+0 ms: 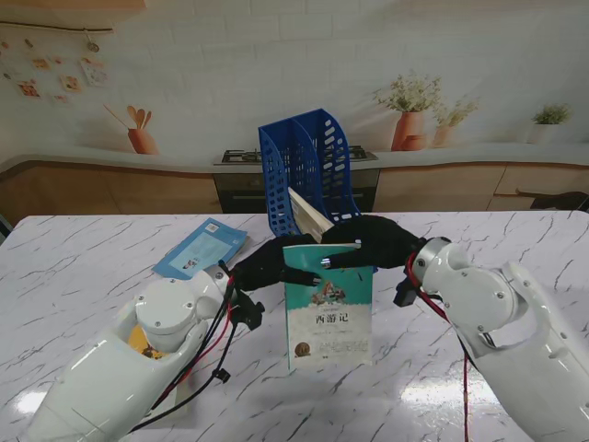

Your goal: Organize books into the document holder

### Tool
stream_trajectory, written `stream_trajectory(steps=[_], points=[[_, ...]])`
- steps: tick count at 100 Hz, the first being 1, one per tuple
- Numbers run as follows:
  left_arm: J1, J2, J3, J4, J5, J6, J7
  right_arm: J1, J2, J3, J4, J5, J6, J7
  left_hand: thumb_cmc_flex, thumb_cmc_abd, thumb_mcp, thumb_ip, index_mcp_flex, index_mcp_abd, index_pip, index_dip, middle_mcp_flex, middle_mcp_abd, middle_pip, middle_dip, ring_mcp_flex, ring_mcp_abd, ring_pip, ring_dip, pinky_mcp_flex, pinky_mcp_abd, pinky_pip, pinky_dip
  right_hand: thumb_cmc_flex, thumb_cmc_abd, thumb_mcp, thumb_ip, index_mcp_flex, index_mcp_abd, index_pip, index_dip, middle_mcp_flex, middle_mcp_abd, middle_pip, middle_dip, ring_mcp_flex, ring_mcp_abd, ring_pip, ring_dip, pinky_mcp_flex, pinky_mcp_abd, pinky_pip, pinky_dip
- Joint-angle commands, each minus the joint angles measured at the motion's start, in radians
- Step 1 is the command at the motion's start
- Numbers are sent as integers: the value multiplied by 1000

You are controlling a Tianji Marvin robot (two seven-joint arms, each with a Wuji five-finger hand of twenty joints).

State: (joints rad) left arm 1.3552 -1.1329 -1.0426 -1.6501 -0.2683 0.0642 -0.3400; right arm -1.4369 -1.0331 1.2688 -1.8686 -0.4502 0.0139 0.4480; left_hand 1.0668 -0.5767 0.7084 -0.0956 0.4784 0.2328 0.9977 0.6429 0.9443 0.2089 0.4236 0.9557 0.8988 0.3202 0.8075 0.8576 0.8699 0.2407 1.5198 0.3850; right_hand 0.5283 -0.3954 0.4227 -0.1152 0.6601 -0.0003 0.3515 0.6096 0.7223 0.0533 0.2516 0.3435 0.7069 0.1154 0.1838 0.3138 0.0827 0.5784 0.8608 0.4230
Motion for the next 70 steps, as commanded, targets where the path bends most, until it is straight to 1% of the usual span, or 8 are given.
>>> stream_trajectory(steps=[1,18,24,32,40,47,61,70], points=[[-5,-4,-2,-16,1,-28,-6,4,2,-4,3,8,-7,14,101,56,163,26,61,-156,123,59,56,-84,36,29,86,0,120,36,24,-115,74,2,-2,-22,-7,30,28,-15,37,21,54,-17,35,38,64,-49,40,40,25,-101,41,56],[-13,-1,-2,-17,10,-25,-12,14,7,-5,8,17,-17,39,101,60,162,26,61,-156,121,63,56,-86,34,31,85,0,120,39,20,-116,75,3,94,-14,-46,39,117,-53,135,106,169,-40,167,151,210,-76,196,152,152,-140,197,227],[-16,0,-1,-16,12,-23,-15,18,9,-5,11,26,-20,48,100,60,161,26,61,-156,120,64,57,-88,35,33,85,0,119,39,16,-115,75,4,216,-22,-145,5,120,-116,329,48,236,-55,248,201,285,-98,324,215,248,-174,297,301],[-20,1,0,-13,20,-22,-18,25,11,-6,16,41,-25,62,101,60,160,26,61,-156,119,65,55,-88,34,34,85,0,119,40,14,-115,77,6,280,-26,-130,-5,130,-196,531,20,307,-73,351,251,350,-122,479,267,342,-214,421,337],[-23,1,-1,-10,23,-21,-20,29,13,-5,20,51,-34,70,101,61,159,25,61,-162,119,68,55,-88,33,35,83,-2,119,40,14,-115,78,7,233,-40,2,-42,175,-247,565,147,332,-94,441,302,381,-144,606,292,395,-237,506,348],[-25,0,-2,-6,20,-19,-20,33,13,-4,30,58,-61,70,101,61,158,25,61,-162,118,70,55,-89,32,35,82,-1,118,41,12,-113,77,8,196,-34,58,-49,196,-230,591,224,355,-99,530,356,429,-173,735,324,464,-255,592,372],[-30,-2,-1,2,16,-19,-16,40,21,1,48,88,-118,101,101,60,156,25,62,-162,117,72,55,-89,29,35,79,1,116,41,8,-112,76,9,113,-8,130,-34,262,-184,588,354,393,-108,664,433,530,-225,912,334,608,-293,772,399],[-34,-5,1,7,13,-17,-11,39,24,5,59,111,-150,112,101,63,153,24,61,-163,116,73,53,-89,24,31,76,2,113,41,0,-107,77,12,56,22,171,-9,314,-160,598,438,435,-123,753,489,616,-278,1035,342,756,-335,927,389]])
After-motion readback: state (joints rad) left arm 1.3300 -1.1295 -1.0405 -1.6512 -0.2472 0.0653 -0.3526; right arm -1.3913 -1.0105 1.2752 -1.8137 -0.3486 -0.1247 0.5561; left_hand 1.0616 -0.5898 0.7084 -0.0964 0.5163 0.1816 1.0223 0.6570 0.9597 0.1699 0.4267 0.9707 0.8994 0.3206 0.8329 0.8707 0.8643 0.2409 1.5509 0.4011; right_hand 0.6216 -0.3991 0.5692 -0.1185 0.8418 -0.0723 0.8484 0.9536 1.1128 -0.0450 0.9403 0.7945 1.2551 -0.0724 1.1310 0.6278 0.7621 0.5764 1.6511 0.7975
